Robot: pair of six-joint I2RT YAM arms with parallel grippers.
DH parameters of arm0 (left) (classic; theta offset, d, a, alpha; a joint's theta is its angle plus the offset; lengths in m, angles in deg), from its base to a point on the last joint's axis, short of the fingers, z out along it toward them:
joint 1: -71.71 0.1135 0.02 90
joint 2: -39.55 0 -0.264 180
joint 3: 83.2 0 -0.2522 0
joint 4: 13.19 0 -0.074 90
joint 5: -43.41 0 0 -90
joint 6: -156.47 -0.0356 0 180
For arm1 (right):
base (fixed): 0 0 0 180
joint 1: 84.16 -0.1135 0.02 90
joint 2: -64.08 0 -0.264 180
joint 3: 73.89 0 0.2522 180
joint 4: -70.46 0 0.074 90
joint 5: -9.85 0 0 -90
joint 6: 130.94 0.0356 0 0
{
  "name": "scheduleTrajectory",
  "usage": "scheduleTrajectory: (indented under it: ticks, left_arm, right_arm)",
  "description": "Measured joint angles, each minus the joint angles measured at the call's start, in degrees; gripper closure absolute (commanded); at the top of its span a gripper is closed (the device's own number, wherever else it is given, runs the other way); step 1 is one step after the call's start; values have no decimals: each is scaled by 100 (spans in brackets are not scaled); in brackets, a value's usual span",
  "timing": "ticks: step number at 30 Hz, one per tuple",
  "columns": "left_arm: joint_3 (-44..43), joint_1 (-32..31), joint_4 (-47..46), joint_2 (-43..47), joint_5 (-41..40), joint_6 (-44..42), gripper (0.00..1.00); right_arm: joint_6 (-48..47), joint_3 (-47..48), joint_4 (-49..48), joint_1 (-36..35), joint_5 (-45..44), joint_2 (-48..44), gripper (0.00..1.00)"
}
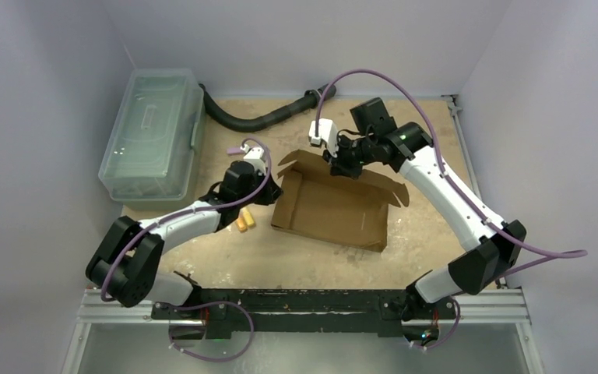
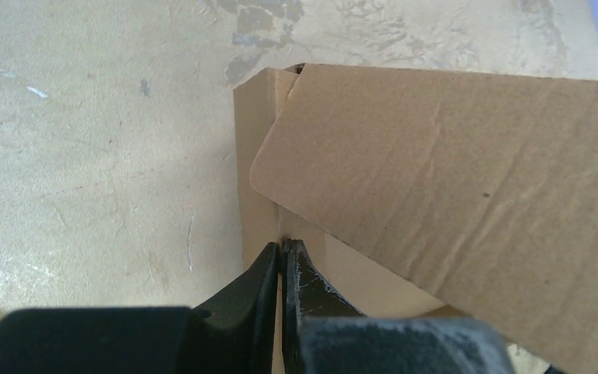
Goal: Fold the paper box
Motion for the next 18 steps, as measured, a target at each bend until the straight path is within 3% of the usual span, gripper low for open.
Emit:
scheduleTrajectory:
  ticks: [3,11,18]
  left_arm:
    - [-24,-94,9,-120,-184,39,100]
    - [-111,-184,11,-354,-422,149,70]
    - [-44,-184,-28,-407,-507,337,64]
  right_arm:
    - [48,-138,-125,0,39,0,100]
    - [149,-422,-339,0,166,-7,100]
    - [251,-553,-498,7,164,-35,100]
